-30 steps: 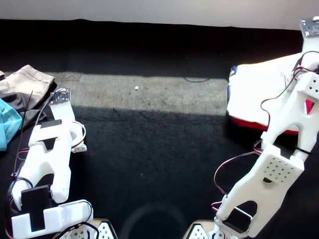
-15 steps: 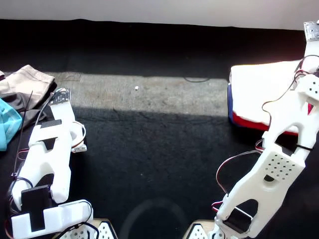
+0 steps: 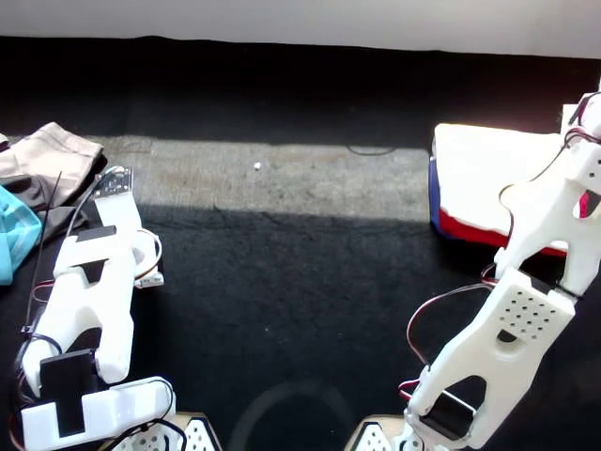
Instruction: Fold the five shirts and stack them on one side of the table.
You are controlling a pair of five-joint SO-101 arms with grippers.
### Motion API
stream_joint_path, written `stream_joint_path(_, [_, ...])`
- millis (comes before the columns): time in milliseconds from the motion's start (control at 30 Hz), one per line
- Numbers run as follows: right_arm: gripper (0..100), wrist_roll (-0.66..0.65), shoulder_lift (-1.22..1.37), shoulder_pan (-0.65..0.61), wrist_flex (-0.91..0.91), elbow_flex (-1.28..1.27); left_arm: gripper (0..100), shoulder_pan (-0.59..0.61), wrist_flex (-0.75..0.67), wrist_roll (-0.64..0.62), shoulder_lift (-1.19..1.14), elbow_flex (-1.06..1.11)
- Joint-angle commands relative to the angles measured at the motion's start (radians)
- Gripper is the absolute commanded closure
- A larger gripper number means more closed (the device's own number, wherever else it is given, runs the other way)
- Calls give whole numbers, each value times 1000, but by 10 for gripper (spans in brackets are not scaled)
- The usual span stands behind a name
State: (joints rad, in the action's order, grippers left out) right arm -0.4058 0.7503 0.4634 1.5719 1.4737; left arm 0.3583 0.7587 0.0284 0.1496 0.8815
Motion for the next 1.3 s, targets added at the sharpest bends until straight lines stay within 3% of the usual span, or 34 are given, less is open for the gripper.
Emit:
stream_joint_path(0, [923, 75, -19, -18, 131, 185, 991, 5, -25, 0, 5, -1])
stream_joint_path(167, [902, 78, -42, -30, 193, 295, 991, 5, -25, 0, 5, -1])
stream_joint_path(467, [885, 166, -463, -62, 196, 90, 991, 5, -25, 0, 5, -2])
stream_joint_path(667, [885, 187, -911, -64, 194, -513, 990, 25, -20, 5, 16, -24])
stream_joint_path(800, [885, 183, -1176, -67, 188, -1006, 986, 163, 17, 5, 16, -145])
stream_joint_path(900, [885, 180, -1337, -127, 179, -1311, 912, 312, 141, 8, 4, -312])
stream_joint_path(1033, [885, 178, -1526, -242, 108, -1679, 769, 455, 247, 103, 2, -515])
stream_joint_path(1267, [885, 78, -1836, -338, -79, -2265, 766, 504, 175, 184, -171, -719])
